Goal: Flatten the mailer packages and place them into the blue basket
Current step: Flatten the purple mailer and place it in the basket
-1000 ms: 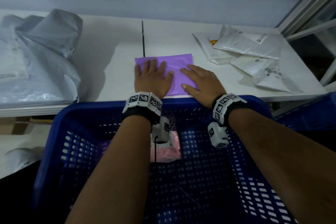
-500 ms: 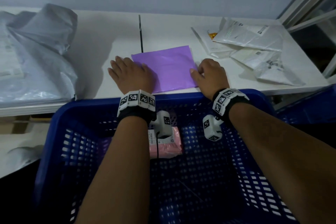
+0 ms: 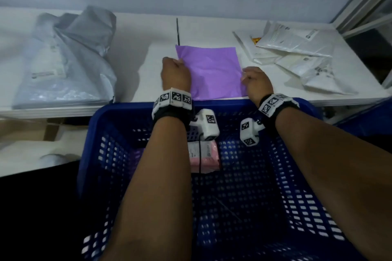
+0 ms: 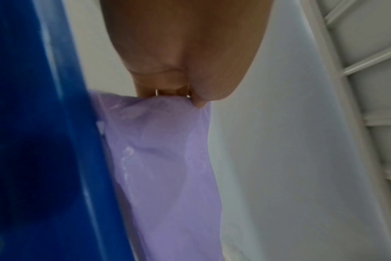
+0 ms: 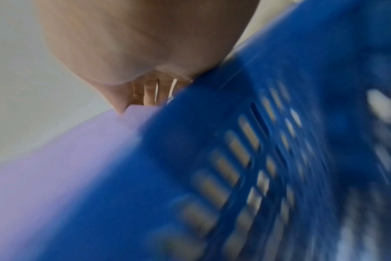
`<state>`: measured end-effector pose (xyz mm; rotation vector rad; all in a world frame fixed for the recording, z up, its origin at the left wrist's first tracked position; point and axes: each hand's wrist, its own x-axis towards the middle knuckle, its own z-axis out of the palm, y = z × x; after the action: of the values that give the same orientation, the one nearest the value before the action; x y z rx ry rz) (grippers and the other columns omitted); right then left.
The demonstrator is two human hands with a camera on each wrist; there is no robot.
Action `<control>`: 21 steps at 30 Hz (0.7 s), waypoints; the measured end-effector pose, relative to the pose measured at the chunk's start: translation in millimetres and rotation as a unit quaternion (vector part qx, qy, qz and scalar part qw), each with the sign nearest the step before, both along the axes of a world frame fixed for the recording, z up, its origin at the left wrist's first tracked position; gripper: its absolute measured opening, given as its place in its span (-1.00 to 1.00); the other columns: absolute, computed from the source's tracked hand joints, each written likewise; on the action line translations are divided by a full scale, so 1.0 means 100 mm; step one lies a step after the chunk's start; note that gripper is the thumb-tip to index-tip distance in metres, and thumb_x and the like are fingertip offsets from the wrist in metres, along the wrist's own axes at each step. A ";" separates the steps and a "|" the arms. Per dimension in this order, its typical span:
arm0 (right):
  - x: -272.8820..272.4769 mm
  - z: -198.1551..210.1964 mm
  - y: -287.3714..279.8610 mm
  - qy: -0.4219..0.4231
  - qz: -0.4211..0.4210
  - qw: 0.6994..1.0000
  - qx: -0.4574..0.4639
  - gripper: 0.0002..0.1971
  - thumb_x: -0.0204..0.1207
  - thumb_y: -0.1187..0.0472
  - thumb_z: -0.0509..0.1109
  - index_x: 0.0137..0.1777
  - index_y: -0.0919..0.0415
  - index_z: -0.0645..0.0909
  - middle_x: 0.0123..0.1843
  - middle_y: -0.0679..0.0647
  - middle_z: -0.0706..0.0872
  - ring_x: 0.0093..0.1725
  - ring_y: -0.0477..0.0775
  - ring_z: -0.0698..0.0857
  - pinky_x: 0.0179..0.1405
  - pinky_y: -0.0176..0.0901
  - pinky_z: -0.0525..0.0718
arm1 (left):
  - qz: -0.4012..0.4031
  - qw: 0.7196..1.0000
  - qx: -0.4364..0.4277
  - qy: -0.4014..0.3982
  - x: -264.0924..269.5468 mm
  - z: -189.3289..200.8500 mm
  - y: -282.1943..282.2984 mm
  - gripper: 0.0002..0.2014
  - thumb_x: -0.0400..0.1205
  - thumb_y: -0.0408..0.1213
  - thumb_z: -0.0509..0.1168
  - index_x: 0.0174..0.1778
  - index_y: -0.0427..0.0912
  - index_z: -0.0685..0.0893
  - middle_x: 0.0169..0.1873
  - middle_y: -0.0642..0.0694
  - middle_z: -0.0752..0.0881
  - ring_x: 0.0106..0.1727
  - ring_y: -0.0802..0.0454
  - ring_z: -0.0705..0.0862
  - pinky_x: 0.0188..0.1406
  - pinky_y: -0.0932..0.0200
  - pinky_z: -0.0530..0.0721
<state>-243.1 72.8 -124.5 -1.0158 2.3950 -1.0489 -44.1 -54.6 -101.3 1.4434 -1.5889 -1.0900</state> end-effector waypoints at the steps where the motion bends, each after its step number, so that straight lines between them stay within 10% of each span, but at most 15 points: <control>1: 0.06 0.07 0.04 -0.056 -0.031 0.998 -0.022 -0.81 0.59 0.40 0.30 -0.18 0.26 0.72 0.18 0.11 0.70 0.13 0.07 0.65 0.24 -0.24 0.51 | -0.014 0.999 0.000 0.030 -0.02 0.09 0.04 -0.92 0.76 -0.31 0.15 -0.03 -0.22 0.47 0.06 -0.28 0.70 0.11 -0.18 0.66 -0.16 0.31 0.32; 5: 0.27 0.34 0.52 -0.177 -0.087 0.972 -0.131 -0.68 0.61 0.34 0.29 -0.39 0.12 0.51 -0.37 0.05 0.54 -0.36 0.00 0.49 -0.24 -0.21 0.48 | -0.057 0.996 -0.052 0.046 -0.03 0.42 0.08 -0.78 0.73 -0.28 0.21 -0.26 -0.10 0.43 -0.01 -0.32 0.73 0.01 -0.10 0.66 -0.17 0.33 0.35; 11: 0.40 0.08 1.50 -0.270 -0.072 0.951 -0.132 -0.75 0.59 0.29 0.37 -0.33 0.12 0.66 -0.29 0.07 0.71 -0.25 0.07 0.65 -0.13 -0.11 0.64 | -0.197 0.978 0.043 0.052 0.14 0.31 0.56 -0.68 0.67 -0.23 0.34 -0.43 -0.06 0.52 -0.49 -0.05 0.55 -0.44 0.05 0.49 -0.38 0.20 0.45; 21: 0.90 -0.85 2.02 -0.293 -0.007 0.950 0.107 -0.74 0.60 0.30 0.44 -0.33 0.08 0.66 -0.24 0.07 0.71 -0.01 0.16 0.68 0.23 0.16 0.67 | -0.093 0.959 0.267 -0.006 1.16 -1.00 1.44 -0.77 0.67 -0.24 0.39 -0.30 -0.22 0.70 -0.31 -0.29 0.62 -0.22 -0.12 0.58 -0.21 -0.10 0.59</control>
<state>-152.7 274.5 -209.8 -0.5146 1.9684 -0.9096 72.0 89.9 -201.5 1.6583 -1.5279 -1.7231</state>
